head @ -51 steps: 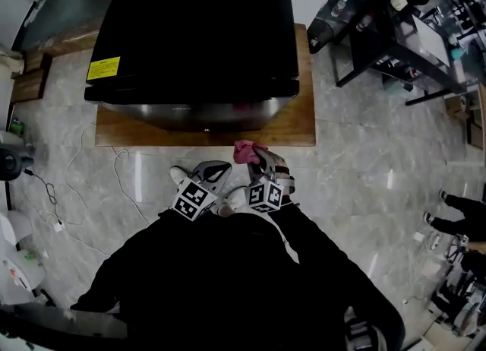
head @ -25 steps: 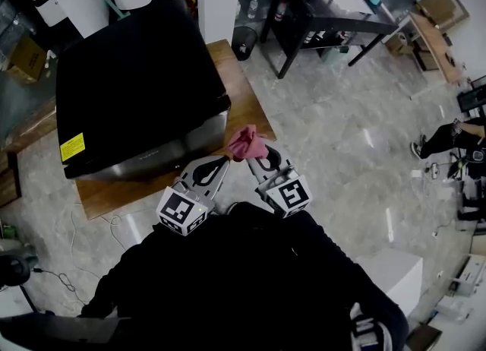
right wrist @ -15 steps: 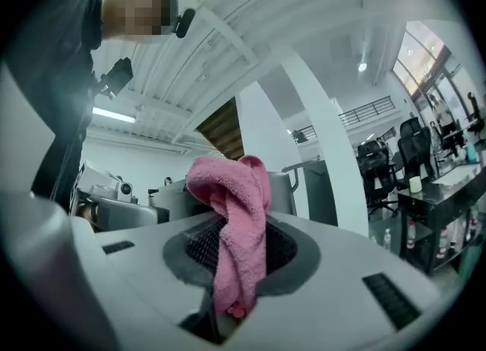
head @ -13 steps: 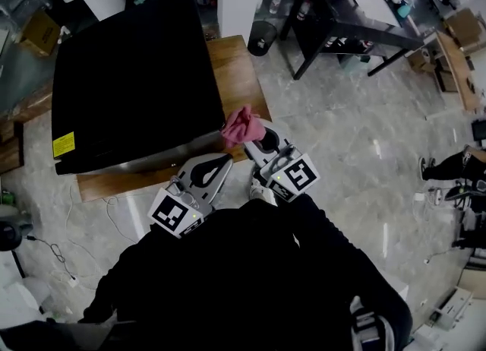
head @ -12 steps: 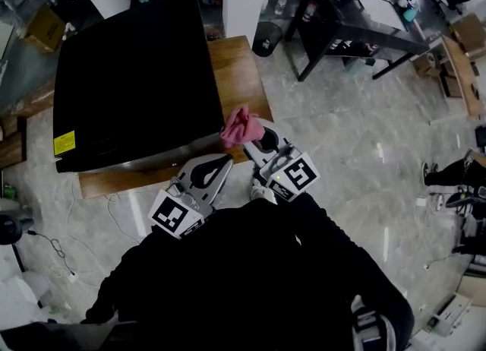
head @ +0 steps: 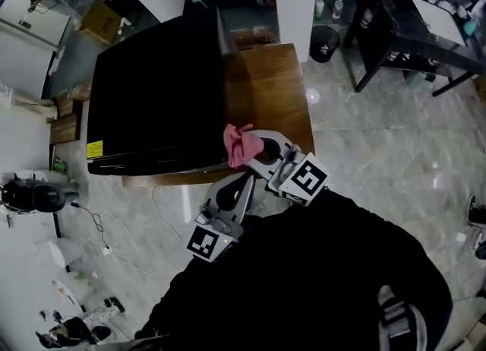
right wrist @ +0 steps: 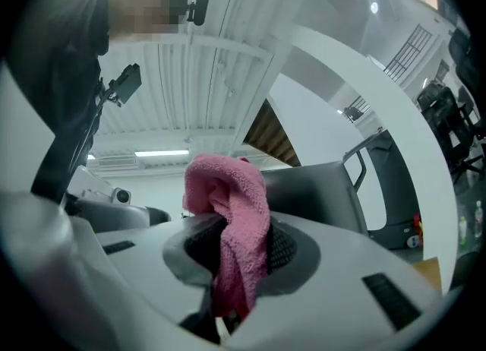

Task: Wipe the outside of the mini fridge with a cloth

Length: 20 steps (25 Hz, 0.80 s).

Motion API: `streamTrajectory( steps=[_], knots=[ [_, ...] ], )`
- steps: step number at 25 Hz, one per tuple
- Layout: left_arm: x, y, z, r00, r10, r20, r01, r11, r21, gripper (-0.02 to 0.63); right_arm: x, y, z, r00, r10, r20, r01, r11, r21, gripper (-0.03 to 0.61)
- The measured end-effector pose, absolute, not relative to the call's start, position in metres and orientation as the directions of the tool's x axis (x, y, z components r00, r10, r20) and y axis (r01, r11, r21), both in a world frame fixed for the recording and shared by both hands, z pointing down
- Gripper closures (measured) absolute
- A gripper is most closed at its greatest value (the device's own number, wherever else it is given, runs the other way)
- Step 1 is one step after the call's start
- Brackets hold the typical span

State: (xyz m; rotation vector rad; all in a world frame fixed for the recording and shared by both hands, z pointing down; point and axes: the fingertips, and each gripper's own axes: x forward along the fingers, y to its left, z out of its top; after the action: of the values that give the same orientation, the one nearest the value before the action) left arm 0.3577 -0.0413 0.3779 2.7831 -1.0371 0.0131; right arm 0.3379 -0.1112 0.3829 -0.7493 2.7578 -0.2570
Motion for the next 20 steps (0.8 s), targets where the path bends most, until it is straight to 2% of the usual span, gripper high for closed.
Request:
streamTrajectory(
  steps=[7, 14, 20],
  knots=[
    [0.364, -0.047, 0.381, 0.683, -0.726, 0.077, -0.729, -0.672, 0.127, 0.607, 0.338, -0.115, 0.39, -0.83, -0.489, -0.27, -0.39, 0.853, -0.347, 0.491],
    [0.364, -0.051, 0.38, 0.643, -0.763, 0.075, -0.765, -0.632, 0.127, 0.607, 0.339, -0.126, 0.396, -0.836, -0.481, -0.262, -0.353, 0.839, -0.413, 0.495],
    [0.369, -0.057, 0.379, 0.623, -0.778, 0.08, -0.781, -0.612, 0.124, 0.607, 0.338, -0.145, 0.4, -0.852, -0.474, -0.223, -0.376, 0.849, -0.371, 0.495]
  ],
)
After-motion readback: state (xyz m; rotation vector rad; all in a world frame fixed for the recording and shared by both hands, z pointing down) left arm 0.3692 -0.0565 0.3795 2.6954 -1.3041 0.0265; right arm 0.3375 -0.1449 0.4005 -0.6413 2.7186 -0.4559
